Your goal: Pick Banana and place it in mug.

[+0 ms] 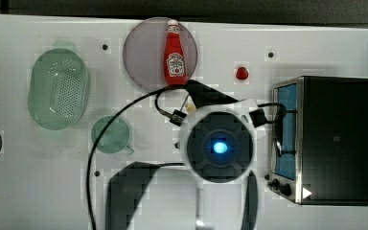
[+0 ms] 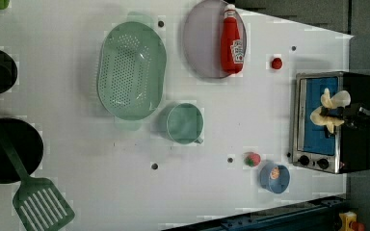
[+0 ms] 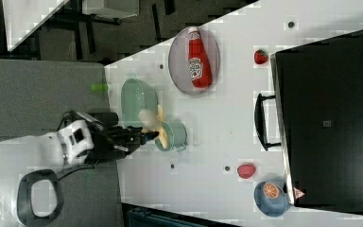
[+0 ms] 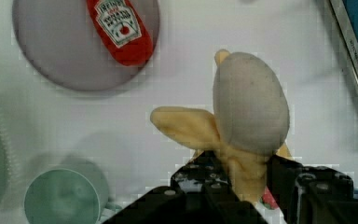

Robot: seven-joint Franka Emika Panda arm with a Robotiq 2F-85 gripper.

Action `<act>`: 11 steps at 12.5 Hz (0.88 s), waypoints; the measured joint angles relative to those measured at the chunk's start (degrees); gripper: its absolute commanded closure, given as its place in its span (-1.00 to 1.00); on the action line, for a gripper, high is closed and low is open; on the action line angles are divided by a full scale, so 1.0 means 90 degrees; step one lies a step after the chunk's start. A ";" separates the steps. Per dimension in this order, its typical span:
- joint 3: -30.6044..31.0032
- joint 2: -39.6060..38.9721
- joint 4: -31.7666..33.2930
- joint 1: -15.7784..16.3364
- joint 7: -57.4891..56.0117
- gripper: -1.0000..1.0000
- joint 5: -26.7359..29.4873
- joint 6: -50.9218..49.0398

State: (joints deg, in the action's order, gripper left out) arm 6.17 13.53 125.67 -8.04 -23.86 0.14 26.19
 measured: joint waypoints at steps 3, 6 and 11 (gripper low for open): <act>0.0699 -0.0005 0.0112 0.0037 -0.0002 0.42 -0.0012 -0.0017; 0.1632 -0.0249 0.0199 0.0221 0.0016 0.42 0.0143 -0.0085; 0.2771 -0.0607 0.0174 0.0455 0.1189 0.42 0.0179 -0.0050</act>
State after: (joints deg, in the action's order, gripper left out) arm 31.11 8.07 127.24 -3.94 -13.16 1.75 25.74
